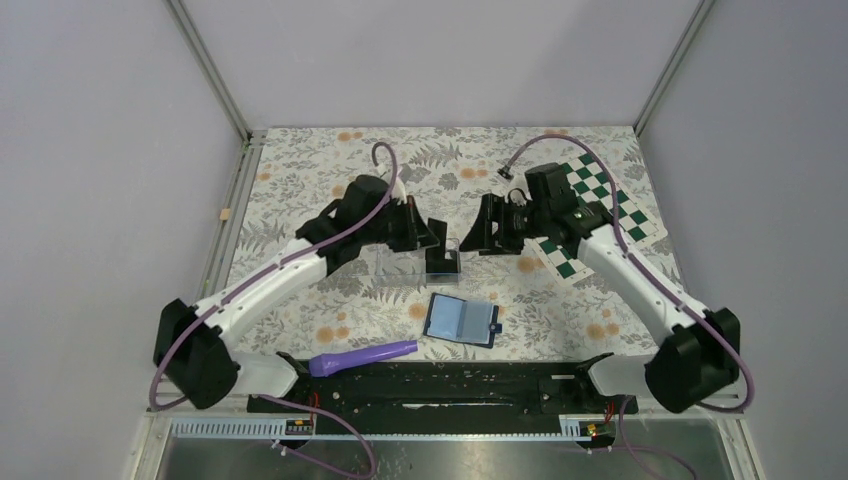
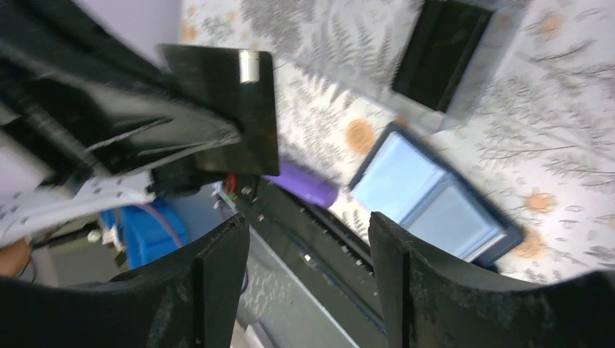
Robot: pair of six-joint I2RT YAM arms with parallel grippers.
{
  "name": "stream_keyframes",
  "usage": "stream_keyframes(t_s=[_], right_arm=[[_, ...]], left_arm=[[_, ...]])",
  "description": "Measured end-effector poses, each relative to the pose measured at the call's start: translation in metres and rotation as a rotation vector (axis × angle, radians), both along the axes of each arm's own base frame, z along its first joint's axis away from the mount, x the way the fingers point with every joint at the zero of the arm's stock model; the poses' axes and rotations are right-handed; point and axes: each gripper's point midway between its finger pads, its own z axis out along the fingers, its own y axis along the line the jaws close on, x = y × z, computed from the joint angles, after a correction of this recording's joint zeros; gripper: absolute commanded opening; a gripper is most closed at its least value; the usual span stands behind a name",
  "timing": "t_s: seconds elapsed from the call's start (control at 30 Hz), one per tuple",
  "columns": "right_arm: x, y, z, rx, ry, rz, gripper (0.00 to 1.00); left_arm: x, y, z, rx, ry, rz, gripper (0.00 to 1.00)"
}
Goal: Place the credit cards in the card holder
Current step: Pick up the credit card from the storage box, then insert the credit card into the card holder.
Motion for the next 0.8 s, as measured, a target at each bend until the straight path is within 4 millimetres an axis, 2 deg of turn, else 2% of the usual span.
stream_keyframes(t_s=[0.13, 0.2, 0.33, 0.47, 0.63, 0.8], right_arm=[[-0.037, 0.002, 0.015, 0.134, 0.003, 0.068, 0.58], [-0.058, 0.005, 0.015, 0.226, 0.040, 0.095, 0.54], [-0.082, 0.010, 0.009, 0.356, 0.130, 0.117, 0.50], [-0.087, 0.015, 0.011, 0.435, 0.174, 0.132, 0.48], [-0.086, 0.026, 0.032, 0.547, 0.157, 0.163, 0.40], [-0.082, 0.038, 0.042, 0.621, 0.176, 0.182, 0.29]], left_arm=[[-0.036, 0.006, -0.010, -0.123, 0.074, -0.034, 0.00], [-0.054, 0.006, -0.018, -0.202, 0.125, -0.054, 0.00], [-0.082, 0.007, -0.022, -0.347, 0.198, -0.083, 0.00], [-0.093, 0.004, -0.002, -0.463, 0.196, -0.118, 0.00], [-0.099, -0.001, 0.030, -0.564, 0.149, -0.168, 0.00], [-0.102, -0.003, 0.035, -0.590, 0.155, -0.179, 0.00]])
